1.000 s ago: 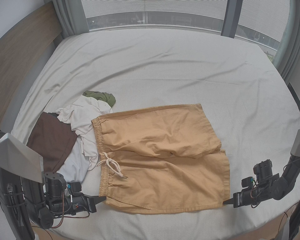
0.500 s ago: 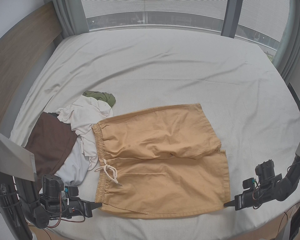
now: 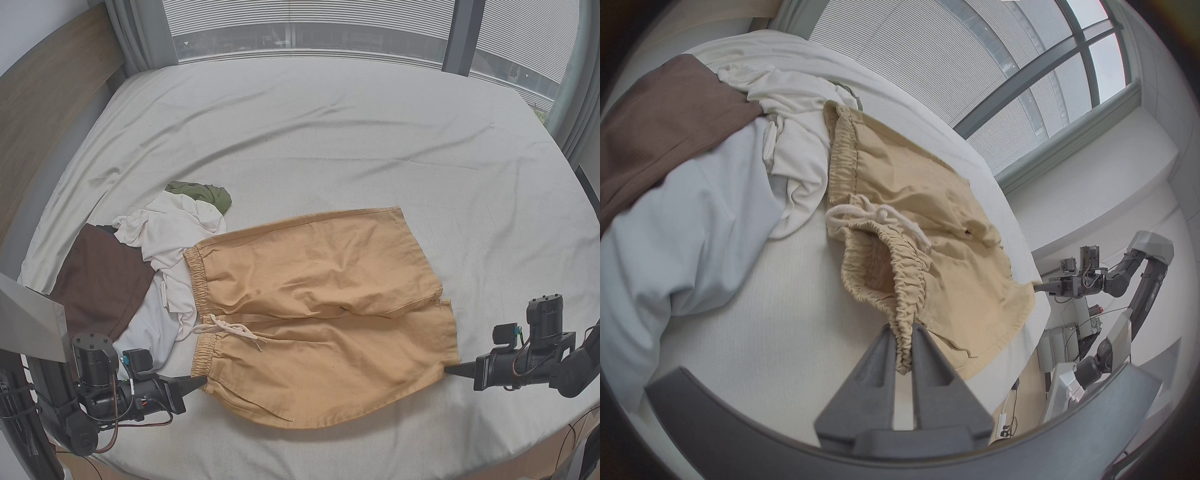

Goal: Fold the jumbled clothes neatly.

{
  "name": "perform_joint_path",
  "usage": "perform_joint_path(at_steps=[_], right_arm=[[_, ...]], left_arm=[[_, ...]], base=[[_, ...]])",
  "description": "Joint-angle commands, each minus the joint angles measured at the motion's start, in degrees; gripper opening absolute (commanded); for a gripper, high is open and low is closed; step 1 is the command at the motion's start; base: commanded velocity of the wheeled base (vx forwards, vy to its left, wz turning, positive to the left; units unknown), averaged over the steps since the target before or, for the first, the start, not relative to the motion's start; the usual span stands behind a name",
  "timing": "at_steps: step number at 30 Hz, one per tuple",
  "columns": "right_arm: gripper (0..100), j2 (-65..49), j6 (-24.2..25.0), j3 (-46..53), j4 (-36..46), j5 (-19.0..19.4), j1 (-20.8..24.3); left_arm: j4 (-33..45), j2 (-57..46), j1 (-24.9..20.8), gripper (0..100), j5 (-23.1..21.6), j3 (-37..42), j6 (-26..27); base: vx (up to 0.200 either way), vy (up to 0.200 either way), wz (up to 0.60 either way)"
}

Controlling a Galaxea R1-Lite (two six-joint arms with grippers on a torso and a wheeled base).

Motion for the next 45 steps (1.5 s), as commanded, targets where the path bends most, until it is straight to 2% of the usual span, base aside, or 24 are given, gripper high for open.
perform_joint_path(at_steps=[1,3,7,8,13,20,36,45], right_arm=[[0,-0.33,2.23,-1.22,-5.96,0.17,-0.07],[0,0.37,4.52,-1.75,-10.44,0.08,-0.07],[0,0.99,6.54,-2.1,-14.31,-0.01,-0.07],[0,1.69,7.77,-2.19,-17.56,-0.01,-0.07],[0,3.18,8.12,-2.63,-21.95,-0.01,-0.16],[0,4.24,11.37,-4.12,-28.98,-0.36,-0.07],[0,3.54,12.43,-6.85,-30.48,-0.45,-0.25],[0,3.71,14.45,-9.13,-35.31,-0.45,-0.25]], left_arm=[[-0.19,-3.75,-1.0,0,0.07,-2.75,-3.9],[-0.19,-5.86,-1.71,0,0.07,-4.07,-6.98],[-0.19,-7.09,-1.97,0,0.07,-5.39,-9.17],[-0.19,-7.7,-1.88,0,0.16,-6.71,-10.23],[-0.19,-8.14,-1.79,0,0.6,-8.73,-11.81],[-0.19,-8.23,-1.44,0,0.78,-10.31,-12.78],[-0.1,-8.23,-0.39,0,0.78,-11.71,-12.87],[-0.19,-8.23,0.32,0,0.78,-12.95,-14.71]], base=[[0.0,0.0,0.0],[0.0,0.0,0.0],[0.0,0.0,0.0],[0.0,0.0,0.0],[0.0,0.0,0.0],[0.0,0.0,0.0],[0.0,0.0,0.0],[0.0,0.0,0.0]])
